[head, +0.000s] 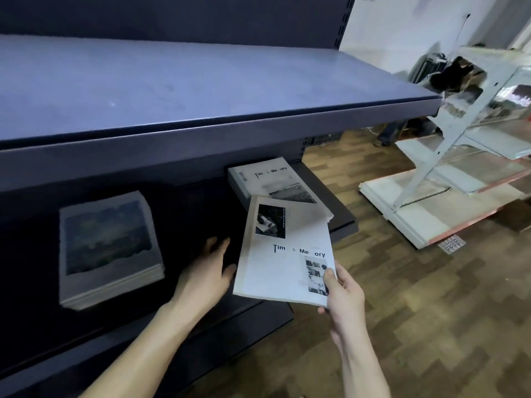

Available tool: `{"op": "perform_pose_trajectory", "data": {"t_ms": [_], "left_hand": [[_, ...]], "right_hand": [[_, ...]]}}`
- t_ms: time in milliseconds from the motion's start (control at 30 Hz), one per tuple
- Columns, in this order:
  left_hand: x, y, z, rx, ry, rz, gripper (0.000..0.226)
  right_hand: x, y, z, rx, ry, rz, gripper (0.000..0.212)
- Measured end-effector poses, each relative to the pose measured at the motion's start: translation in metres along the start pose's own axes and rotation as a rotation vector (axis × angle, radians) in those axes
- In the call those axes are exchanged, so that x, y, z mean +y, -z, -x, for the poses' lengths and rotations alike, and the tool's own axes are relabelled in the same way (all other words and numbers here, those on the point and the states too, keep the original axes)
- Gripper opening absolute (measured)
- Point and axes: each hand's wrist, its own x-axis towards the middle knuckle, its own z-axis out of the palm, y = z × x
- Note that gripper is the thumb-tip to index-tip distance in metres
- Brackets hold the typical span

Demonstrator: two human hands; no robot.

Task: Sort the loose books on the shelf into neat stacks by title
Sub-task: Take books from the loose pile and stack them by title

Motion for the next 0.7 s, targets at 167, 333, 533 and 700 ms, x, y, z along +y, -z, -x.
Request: {"op": "perform_pose_trajectory", "data": {"t_ms": [167,333,533,700], "left_hand": [[0.016,-0.015,-0.02,0.049,0.118,-0.005,0.063],[0.048,-0.029,-0.028,0.129,0.232,-0.033,0.063],[0.077,-0.042,-0.021,0.219,0.358,-0.056,0.06],[0.098,-0.051,-0.015,0.281,0.416,-0.07,0.058]], "right_hand": [[-0.018,0.005,-0.059,-0.121,-0.019,0.042,0.027],[-0.041,0.017,-0.112,-0.258,-0.025,0.062,0.03],[-0.055,0.026,-0.145,-0.457,0.096,0.16,0.064],[-0.057,0.032,-0.151,-0.558,0.338,0.481,0.09]]}}
